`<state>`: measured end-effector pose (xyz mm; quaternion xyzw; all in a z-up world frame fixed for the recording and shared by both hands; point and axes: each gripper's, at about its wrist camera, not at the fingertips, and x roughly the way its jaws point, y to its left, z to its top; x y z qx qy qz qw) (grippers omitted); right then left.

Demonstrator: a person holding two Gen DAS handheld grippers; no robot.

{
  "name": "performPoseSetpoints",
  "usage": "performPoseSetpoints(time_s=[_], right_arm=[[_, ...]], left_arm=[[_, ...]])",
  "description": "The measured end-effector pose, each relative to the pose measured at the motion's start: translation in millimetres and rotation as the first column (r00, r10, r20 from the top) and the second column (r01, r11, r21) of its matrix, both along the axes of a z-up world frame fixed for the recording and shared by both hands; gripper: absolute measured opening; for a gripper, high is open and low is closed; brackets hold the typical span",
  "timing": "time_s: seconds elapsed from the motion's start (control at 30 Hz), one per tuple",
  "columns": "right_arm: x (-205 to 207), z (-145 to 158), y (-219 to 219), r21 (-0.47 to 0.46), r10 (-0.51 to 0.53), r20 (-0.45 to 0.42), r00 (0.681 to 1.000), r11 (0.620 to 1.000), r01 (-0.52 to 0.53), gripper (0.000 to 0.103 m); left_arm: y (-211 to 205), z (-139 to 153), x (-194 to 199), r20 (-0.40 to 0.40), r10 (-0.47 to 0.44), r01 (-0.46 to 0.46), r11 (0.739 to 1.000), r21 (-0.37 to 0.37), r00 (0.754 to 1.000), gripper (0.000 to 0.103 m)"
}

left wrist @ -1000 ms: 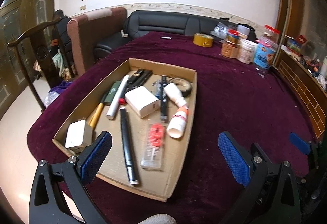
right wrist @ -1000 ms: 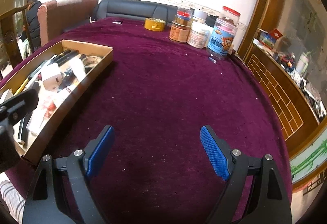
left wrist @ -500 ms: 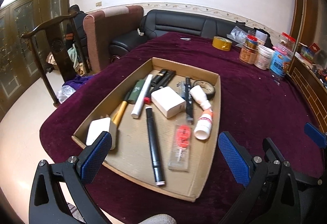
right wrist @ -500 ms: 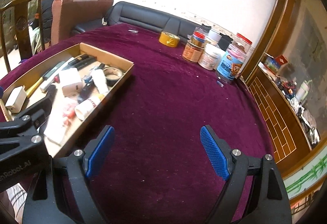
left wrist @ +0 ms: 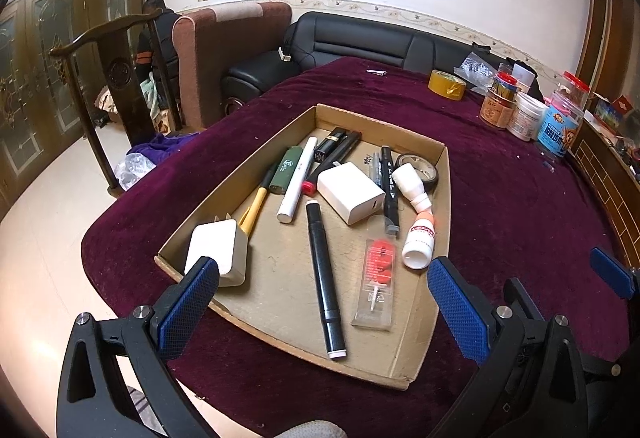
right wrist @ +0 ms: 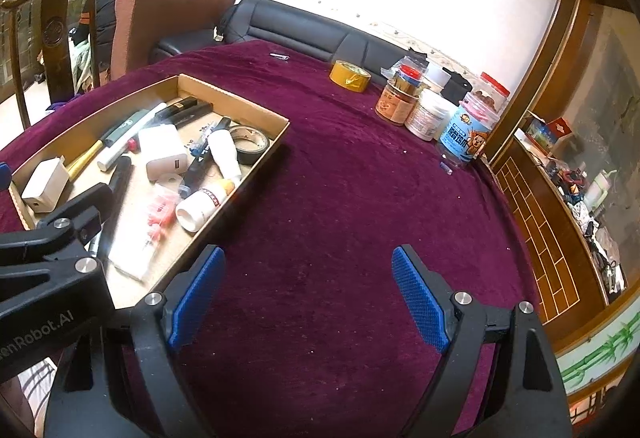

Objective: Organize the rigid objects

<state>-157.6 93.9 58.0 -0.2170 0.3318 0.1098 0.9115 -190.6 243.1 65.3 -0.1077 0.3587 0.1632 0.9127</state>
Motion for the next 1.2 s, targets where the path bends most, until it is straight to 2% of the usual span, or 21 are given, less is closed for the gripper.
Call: performPoseSetpoints(time_s=[1.2], right_arm=[[5.3, -8.5, -7.3, -0.015, -0.026, -0.018, 1.000, 1.000, 0.025, 0.086]], left_arm=[[-1.7, -6.1, 3.4, -0.047, -0.026, 0.025, 0.999, -0.028, 0.999, 0.102]])
